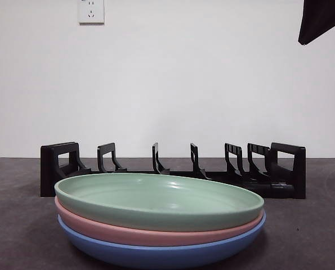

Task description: Place the plate

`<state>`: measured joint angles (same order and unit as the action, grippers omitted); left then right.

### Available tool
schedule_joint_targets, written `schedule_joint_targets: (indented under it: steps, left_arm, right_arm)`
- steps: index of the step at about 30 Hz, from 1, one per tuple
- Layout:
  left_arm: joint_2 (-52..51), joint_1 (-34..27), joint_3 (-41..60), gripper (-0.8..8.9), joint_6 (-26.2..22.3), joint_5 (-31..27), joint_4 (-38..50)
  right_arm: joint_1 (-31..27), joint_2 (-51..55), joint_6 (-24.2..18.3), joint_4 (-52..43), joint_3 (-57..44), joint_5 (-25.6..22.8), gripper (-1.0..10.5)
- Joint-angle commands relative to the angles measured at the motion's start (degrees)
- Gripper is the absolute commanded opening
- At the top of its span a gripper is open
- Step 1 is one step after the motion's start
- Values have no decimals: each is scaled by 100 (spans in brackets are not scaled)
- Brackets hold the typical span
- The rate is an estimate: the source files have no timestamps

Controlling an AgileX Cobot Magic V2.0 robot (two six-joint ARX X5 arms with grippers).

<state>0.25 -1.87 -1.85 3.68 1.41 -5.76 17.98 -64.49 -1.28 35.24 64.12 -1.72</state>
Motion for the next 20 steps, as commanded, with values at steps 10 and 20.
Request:
schedule_joint_targets:
  steps: [10,20]
  left_arm:
    - [-7,-15,109,7,15,9,68]
    - [-7,-15,109,7,15,9,70]
  right_arm:
    - [28,-11,-238,-98,46,-66,22]
    - [-472,2918,-192,-2889,-3373,-129,22]
